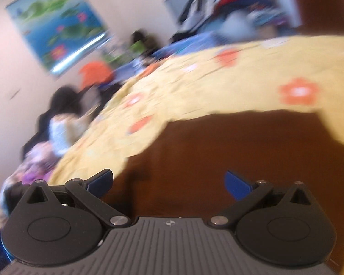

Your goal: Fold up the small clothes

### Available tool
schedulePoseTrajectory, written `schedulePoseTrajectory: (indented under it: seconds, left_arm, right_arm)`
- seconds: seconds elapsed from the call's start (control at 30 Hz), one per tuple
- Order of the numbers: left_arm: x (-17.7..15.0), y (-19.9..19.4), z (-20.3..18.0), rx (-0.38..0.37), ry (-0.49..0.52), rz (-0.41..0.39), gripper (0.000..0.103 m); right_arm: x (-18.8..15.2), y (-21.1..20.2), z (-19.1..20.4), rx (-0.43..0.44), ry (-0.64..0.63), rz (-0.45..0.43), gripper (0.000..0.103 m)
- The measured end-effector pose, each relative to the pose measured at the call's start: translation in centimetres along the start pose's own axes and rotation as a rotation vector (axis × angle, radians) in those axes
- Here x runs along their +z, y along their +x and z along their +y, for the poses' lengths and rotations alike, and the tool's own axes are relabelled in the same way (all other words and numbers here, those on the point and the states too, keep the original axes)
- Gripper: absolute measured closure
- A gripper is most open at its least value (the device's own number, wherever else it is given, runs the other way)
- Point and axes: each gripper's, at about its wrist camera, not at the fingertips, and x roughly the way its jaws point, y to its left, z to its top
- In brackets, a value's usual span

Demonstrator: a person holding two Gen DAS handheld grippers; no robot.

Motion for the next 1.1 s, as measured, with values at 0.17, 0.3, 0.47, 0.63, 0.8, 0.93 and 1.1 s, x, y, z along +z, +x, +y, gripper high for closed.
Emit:
schedulePoseTrajectory:
  seconds: [0.17, 0.3, 0.47, 0.63, 0.8, 0.93, 1.1]
  left_arm:
    - [-0.5, -0.2, -3.3, 0.002, 0.155, -0.029, 0.091]
    - [-0.9, 0.3, -4.2, 0.008, 0.216, -0.019, 0.092]
    - [-1.4, 0.1, -2.1, 0.103, 0.142, 0.010, 0.090]
    - [-2.4, 0.2, 4.0, 0.021, -0.246, 0.103, 0.087]
    - [-3.1, 1.3, 10.3, -0.213, -0.779, 0.082, 0.044]
    - [-3.0, 0.6, 10.7, -0.201, -0.857, 0.031, 0.026]
    - [-4.7, -0.6, 11.9, -0.091, -0.964, -0.014, 0.026]
  right_arm:
    - [2.7, 8.0, 2.8, 0.091, -0.006, 0.234, 0.000]
    - [3.2, 12.2, 5.5, 0.012, -0.144, 0.337, 0.000]
    - [1.6, 13.7, 5.6, -0.011, -0.170, 0.413, 0.002]
    - [1.5, 12.4, 5.7, 0.028, -0.175, 0.379, 0.001]
    - [2.7, 11.9, 5.4, 0.043, -0.140, 0.333, 0.001]
    - [3.1, 11.4, 6.1, 0.056, -0.147, 0.310, 0.001]
    - [3.2, 10.6, 6.5, 0.067, -0.159, 0.294, 0.000]
